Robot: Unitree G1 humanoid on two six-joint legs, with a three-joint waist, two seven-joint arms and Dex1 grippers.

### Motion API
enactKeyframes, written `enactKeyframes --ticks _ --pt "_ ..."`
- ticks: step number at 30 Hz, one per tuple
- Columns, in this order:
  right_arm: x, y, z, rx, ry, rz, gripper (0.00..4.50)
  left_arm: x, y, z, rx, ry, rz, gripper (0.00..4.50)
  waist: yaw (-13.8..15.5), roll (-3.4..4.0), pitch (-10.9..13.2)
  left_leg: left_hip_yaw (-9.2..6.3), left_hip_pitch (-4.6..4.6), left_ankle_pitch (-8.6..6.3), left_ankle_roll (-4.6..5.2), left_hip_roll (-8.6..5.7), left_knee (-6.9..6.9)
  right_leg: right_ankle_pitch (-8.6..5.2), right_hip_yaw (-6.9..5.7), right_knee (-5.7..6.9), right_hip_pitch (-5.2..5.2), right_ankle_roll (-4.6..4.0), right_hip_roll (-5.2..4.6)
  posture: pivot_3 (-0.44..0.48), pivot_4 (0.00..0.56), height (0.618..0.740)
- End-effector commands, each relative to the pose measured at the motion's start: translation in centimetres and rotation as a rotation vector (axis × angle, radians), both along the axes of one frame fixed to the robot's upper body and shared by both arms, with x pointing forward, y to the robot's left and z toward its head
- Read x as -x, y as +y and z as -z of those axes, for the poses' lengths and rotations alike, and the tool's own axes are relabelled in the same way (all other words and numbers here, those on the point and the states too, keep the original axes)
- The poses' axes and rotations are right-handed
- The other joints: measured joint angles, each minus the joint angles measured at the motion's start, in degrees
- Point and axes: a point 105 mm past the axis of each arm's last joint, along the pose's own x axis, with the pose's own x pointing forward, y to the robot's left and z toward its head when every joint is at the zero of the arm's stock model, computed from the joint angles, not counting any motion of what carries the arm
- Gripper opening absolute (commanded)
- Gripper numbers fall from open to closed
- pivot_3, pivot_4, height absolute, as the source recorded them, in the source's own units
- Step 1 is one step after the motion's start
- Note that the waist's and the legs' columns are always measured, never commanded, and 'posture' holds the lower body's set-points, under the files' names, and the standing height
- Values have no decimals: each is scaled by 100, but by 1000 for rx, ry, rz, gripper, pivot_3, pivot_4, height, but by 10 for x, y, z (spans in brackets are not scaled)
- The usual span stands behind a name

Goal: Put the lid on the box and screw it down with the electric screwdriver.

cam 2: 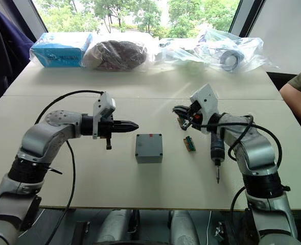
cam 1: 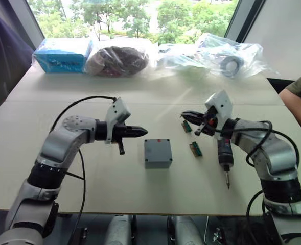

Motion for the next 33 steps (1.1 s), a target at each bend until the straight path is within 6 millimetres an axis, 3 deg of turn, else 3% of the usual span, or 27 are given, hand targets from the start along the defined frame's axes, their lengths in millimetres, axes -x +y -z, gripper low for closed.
enactKeyframes --ticks 1,9,17,33 --pt "21 11 -3 -5 5 -71 112 14 5 -9 16 15 51 0 2 0 0 0 0 0 0 0 0 0 0 0 0 0 -3 0 150 740" --pt "28 22 11 -7 51 -86 112 20 9 1 -30 37 64 0 26 0 0 0 12 -1 1 -5 0 0 0 1 12 -1 -10 0 150 740" --pt "21 14 24 37 62 -44 112 17 5 0 -19 27 52 0 23 0 0 1 12 -1 1 -7 0 0 0 0 11 -1 -8 0 150 740" --pt "16 13 32 57 56 -32 112 17 3 1 -20 21 41 0 24 0 0 1 12 -1 1 -8 0 0 0 0 11 -1 -7 0 150 740"
